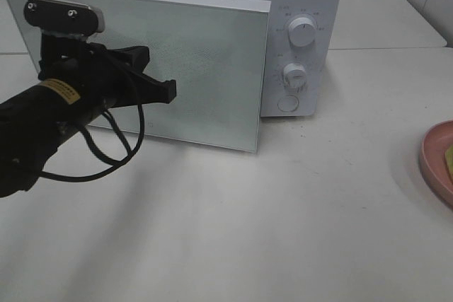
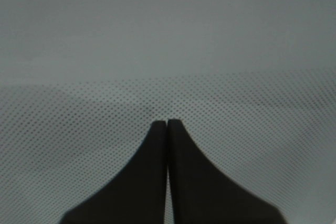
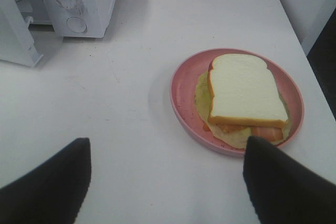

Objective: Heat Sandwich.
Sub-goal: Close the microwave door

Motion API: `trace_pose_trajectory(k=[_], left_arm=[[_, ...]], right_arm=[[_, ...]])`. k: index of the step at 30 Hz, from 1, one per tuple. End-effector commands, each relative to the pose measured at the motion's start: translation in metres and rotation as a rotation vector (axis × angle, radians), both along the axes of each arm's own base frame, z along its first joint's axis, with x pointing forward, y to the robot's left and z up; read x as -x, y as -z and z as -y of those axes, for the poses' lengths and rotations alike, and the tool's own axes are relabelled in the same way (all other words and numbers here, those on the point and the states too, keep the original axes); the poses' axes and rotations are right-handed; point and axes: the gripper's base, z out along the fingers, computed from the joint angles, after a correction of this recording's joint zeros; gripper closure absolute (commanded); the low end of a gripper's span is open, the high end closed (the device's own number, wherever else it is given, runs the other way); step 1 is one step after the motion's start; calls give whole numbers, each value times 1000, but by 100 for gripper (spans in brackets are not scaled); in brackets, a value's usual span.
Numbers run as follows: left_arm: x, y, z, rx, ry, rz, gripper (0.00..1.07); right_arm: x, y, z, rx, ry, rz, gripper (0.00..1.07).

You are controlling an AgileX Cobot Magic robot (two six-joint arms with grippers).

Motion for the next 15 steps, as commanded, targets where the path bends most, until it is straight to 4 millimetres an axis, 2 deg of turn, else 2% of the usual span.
trace_pose_trajectory(k=[1,8,15], left_arm=[[-8,-2,12,16,-10,6,106],[-27,-4,32,33,6,-1,106],[-40,-4,43,32,13,-1,106]], right_arm=[[3,0,0,2,-1,35,31],[3,0,0,2,-1,35,31],[3,0,0,2,-1,35,31]])
